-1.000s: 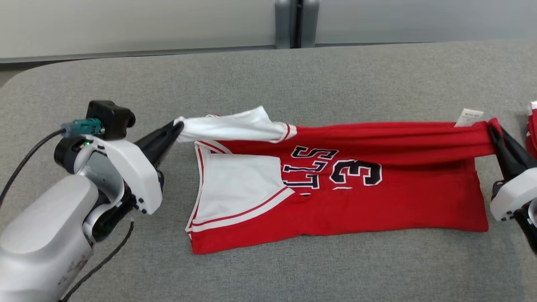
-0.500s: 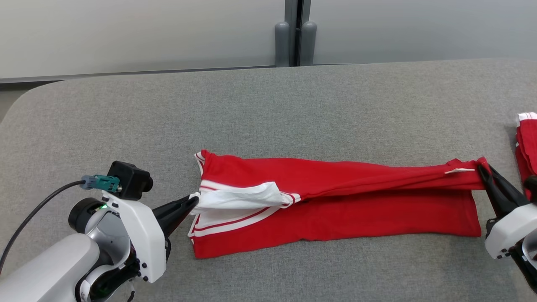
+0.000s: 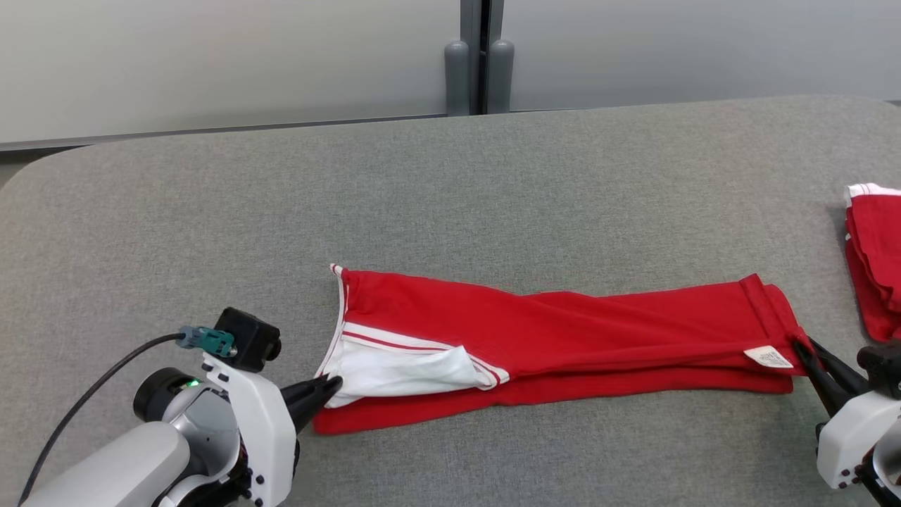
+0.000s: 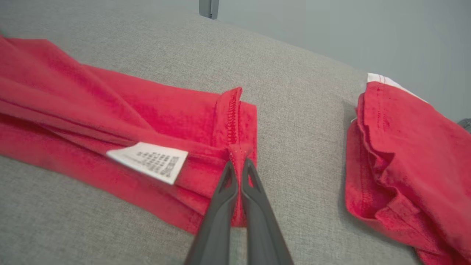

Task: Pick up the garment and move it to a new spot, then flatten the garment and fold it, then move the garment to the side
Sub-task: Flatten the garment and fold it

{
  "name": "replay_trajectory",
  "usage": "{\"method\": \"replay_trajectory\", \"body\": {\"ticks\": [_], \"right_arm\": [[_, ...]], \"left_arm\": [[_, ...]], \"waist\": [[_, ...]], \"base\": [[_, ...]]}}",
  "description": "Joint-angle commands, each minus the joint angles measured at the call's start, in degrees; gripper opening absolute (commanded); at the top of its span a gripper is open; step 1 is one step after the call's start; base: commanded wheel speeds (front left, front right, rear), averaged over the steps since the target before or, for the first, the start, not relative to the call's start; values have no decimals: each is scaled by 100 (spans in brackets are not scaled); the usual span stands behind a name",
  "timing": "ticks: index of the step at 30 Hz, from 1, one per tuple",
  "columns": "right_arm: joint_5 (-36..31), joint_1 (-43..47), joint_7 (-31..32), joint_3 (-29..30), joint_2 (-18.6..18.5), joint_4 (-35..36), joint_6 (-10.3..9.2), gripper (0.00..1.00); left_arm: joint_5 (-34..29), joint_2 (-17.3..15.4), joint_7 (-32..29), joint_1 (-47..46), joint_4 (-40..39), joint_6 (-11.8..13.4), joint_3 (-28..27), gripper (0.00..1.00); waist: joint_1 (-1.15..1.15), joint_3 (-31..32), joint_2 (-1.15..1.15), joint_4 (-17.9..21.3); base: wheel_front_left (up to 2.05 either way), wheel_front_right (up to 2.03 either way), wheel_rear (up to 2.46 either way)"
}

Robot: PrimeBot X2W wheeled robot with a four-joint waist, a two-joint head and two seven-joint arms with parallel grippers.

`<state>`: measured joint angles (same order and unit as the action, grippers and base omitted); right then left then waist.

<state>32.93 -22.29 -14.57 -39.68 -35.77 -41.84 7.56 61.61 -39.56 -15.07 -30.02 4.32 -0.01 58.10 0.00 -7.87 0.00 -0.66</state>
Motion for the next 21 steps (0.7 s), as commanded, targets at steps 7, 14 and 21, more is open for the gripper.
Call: {"method": "replay_trajectory", "body": {"ticks": [7, 14, 21], "right_arm": [[456, -156, 162, -270, -107, -180, -13, 100], [707, -364, 75, -58, -180, -448, -13, 100], [678, -612, -52, 447, -70, -384, -13, 100]], "left_arm": [[68, -73, -400, 50, 137, 101, 159, 89], [195, -95, -298, 41, 57, 205, -20, 100], [152, 27, 573, -124, 37, 479, -593, 100]], "waist": [[0, -7, 0, 44], [0, 93, 0, -6], [0, 192, 0, -58]], "base": [[0, 0, 0], [0, 0, 0], [0, 0, 0]]}}
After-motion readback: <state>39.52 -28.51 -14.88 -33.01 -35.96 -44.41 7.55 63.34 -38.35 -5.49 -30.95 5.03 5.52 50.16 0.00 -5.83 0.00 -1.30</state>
